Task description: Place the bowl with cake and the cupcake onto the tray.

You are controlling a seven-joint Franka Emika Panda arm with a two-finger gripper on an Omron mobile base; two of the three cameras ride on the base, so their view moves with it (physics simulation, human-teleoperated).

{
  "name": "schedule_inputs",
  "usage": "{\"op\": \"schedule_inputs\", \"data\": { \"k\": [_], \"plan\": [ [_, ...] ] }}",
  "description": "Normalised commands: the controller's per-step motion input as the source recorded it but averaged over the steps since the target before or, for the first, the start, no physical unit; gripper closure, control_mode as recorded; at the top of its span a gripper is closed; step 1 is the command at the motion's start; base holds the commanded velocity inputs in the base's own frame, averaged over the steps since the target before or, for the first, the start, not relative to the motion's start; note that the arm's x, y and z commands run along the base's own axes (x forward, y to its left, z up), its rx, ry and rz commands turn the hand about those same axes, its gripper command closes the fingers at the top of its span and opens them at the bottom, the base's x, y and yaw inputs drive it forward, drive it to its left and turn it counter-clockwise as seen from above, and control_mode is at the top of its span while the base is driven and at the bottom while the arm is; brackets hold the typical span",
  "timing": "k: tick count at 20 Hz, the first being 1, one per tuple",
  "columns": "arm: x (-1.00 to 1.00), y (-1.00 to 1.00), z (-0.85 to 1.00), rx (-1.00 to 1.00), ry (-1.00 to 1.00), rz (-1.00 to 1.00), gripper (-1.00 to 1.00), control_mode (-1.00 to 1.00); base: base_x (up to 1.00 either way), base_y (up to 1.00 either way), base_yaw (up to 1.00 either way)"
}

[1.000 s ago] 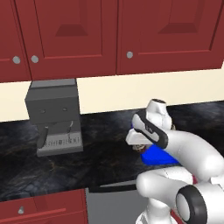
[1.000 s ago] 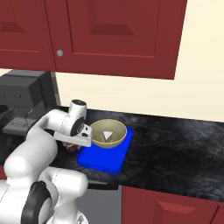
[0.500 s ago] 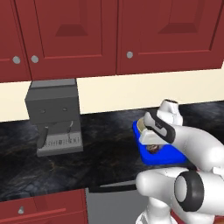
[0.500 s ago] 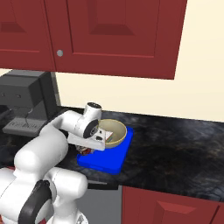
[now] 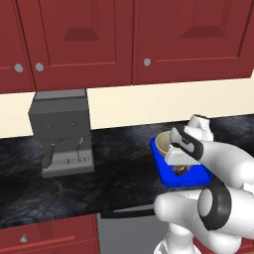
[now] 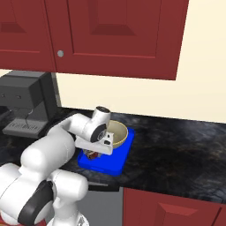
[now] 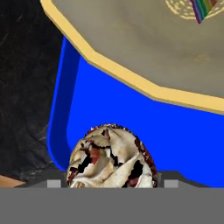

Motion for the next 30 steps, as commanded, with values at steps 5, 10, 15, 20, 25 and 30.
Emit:
{"op": "schedule_inputs", "data": {
  "k": [5,10,15,20,25,30],
  "plan": [
    [0.02,-0.01,-0.43,-0.01,0.00,0.00,1.00,-1.00,0.00,0.00,0.00],
    [0.03,0.00,-0.16,-0.01,0.00,0.00,1.00,-1.00,0.00,0.00,0.00],
    [0.11,-0.05,0.00,0.00,0.00,0.00,1.00,-1.00,0.00,0.00,0.00],
    [0.04,-0.04,0.00,0.00,0.00,0.00,1.00,-1.00,0.00,0.00,0.00],
    [0.00,0.00,0.00,0.00,0.00,0.00,1.00,-1.00,0.00,0.00,0.00],
    [0.00,0.00,0.00,0.00,0.00,0.00,-1.00,-1.00,0.00,0.00,0.00]
  ]
}}
